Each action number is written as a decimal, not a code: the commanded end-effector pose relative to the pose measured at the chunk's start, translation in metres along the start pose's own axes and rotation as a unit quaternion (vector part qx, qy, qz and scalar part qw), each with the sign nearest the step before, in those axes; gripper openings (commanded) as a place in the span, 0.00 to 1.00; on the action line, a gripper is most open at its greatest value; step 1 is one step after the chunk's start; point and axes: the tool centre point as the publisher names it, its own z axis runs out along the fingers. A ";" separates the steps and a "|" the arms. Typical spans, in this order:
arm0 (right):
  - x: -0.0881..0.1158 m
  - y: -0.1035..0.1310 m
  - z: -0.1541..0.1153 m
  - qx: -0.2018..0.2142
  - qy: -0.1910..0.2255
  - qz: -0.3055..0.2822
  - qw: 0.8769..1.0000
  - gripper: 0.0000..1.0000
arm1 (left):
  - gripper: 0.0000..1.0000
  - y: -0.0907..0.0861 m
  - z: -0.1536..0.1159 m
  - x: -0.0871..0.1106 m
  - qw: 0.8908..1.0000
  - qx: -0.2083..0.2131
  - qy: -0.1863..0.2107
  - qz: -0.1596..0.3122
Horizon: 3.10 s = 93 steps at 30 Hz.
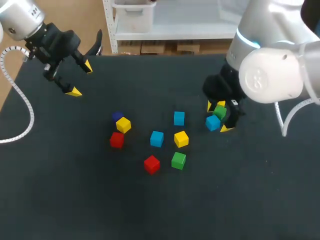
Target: Place the blue cubes, place green cubes on the blue cubes, place the yellow cubes on the green cubes, then place the red cubes on the yellow cubes, and place purple cube on the red cubes.
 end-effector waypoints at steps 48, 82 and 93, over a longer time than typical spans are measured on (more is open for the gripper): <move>0.001 -0.005 0.009 0.001 0.032 0.032 0.999 0.00 | 1.00 -0.001 0.000 -0.001 1.000 -0.002 0.002 0.000; -0.048 -0.038 0.018 0.051 0.024 0.154 0.987 0.00 | 1.00 -0.001 0.000 -0.001 1.000 -0.002 0.002 0.000; -0.042 -0.040 0.019 0.052 0.027 0.154 0.986 0.00 | 1.00 -0.001 0.000 -0.001 1.000 -0.002 0.002 0.000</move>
